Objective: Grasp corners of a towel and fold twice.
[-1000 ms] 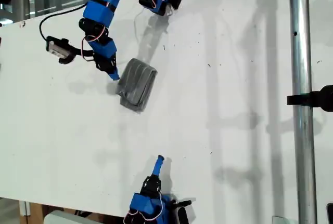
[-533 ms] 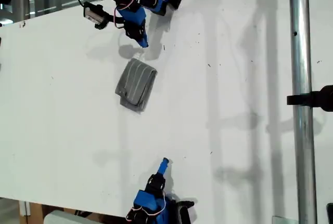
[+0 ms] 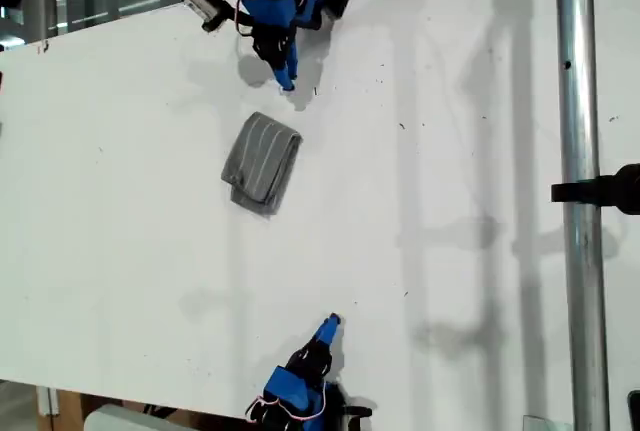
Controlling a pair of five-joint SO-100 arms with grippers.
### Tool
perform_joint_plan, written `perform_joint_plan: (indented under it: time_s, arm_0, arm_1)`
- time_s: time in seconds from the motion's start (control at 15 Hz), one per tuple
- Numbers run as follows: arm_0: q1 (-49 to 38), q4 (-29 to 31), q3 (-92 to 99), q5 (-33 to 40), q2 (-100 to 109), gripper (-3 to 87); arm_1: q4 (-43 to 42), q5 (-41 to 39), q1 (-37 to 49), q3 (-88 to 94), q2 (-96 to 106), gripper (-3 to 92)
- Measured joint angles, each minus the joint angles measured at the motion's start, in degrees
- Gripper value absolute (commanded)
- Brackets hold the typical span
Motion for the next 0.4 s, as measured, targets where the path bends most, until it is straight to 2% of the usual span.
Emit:
perform_joint_plan:
  time_s: [0.4]
  arm_0:
    - [0.0,0.0,0.0,0.0,0.0,10.7]
  arm_1:
    - [0.0,0.0,-2.5,0.0,0.0,11.7]
